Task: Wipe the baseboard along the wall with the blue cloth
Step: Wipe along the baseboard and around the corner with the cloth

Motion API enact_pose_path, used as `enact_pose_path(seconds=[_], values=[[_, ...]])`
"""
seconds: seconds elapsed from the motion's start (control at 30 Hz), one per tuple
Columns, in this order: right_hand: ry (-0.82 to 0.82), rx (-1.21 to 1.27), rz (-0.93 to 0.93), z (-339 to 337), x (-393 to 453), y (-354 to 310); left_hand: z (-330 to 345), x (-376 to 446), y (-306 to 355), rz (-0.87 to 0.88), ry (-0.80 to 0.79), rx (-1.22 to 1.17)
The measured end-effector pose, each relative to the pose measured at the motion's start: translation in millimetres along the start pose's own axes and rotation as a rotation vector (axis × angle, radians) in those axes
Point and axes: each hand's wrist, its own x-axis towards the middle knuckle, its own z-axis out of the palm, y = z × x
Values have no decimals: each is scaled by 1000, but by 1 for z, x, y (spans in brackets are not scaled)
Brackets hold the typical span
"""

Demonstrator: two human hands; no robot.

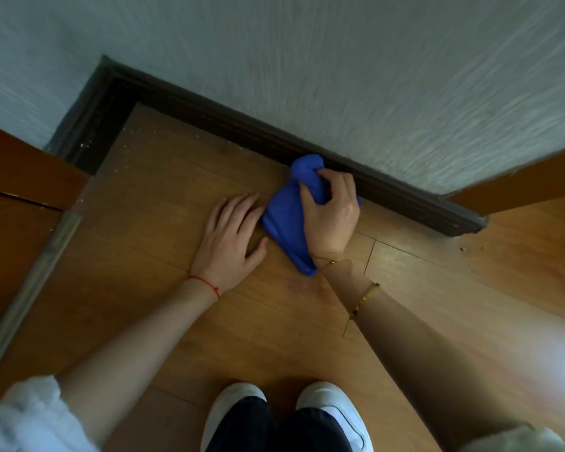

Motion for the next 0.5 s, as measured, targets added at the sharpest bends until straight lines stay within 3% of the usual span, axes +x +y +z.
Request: enact_pose_path(seconds=[0.2,0.5], values=[[79,-29,42,-27,-4,19,-2,0,2,3,15,-8],[-5,56,75,9,2,-12,0,-1,1,-25,3,-38]])
